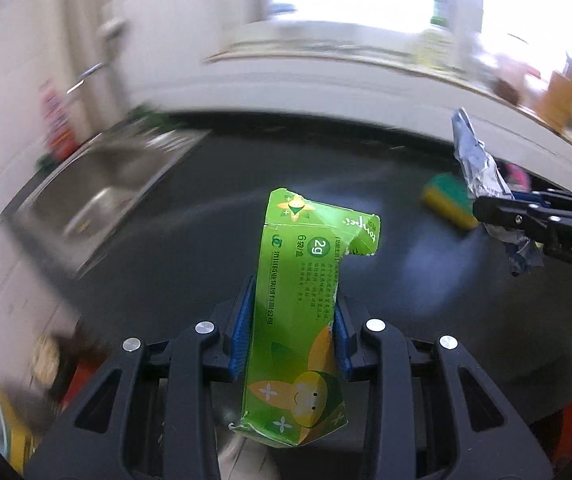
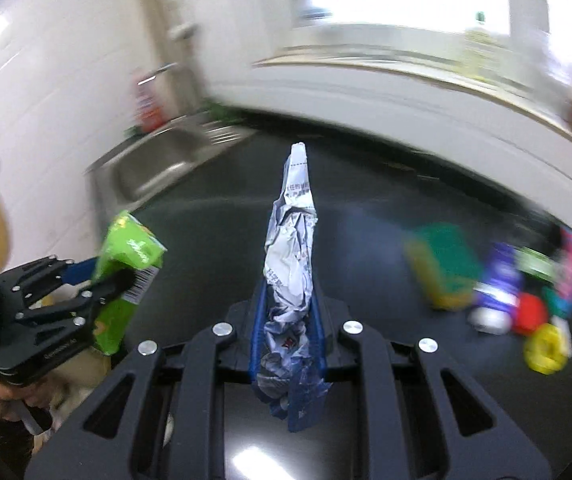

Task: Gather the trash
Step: 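Carry both items to the black bin and open both tools over it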

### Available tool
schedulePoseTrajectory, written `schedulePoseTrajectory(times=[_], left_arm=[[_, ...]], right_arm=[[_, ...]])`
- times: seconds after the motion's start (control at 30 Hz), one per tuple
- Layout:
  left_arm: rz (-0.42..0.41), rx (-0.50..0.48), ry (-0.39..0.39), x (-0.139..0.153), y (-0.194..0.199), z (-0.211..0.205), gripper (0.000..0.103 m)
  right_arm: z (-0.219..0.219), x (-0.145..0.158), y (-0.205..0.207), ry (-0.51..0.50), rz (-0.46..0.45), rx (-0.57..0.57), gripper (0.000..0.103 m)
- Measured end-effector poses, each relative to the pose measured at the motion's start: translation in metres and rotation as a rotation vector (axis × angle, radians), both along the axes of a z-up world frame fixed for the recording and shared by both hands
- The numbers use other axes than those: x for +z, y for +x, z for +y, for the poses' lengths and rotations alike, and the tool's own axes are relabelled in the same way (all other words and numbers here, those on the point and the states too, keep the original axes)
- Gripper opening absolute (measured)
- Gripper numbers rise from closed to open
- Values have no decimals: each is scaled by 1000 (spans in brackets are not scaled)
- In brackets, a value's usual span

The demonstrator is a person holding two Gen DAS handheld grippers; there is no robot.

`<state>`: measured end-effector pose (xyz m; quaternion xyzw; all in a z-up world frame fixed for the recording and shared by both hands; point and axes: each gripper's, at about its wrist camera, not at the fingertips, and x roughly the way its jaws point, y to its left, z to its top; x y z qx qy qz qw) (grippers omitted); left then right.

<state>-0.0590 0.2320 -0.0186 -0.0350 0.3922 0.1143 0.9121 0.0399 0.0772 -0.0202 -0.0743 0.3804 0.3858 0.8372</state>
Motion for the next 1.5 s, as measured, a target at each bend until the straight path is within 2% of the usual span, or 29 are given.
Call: schedulePoseTrajectory(times=[0.2, 0.3, 0.47, 0.63, 0.87, 1.03, 1.23, 1.27, 1.3, 1.37, 1.5], left_arm=[[23, 245, -14, -25, -99, 85, 34], [40, 352, -39, -44, -144, 119, 34], [87, 463, -117, -92, -188, 158, 34], [137, 499, -197, -156, -202, 181, 34], [167, 502, -277, -229, -196, 203, 34], [204, 515, -285, -258, -192, 213, 34], [215, 524, -308, -274, -194, 229, 35], [215, 524, -305, -275, -194, 231, 40], [215, 522, -307, -276, -194, 232, 57], [211, 529, -310, -276, -195, 234, 78], [210, 535, -298, -276, -199, 235, 79]], right_arm=[[122, -18, -62, -11, 41, 260, 20], [181, -38, -104, -39, 67, 403, 20], [238, -81, -154, -96, 135, 547, 20], [283, -140, -176, -208, 220, 595, 20], [327, -211, -179, -317, 306, 576, 20], [333, -229, -167, -347, 325, 556, 21], [336, -236, -156, -348, 335, 539, 22], [339, -238, -154, -351, 345, 531, 28], [339, -239, -152, -353, 352, 524, 49], [341, -238, -149, -333, 351, 511, 74], [343, -236, -148, -330, 351, 517, 74]])
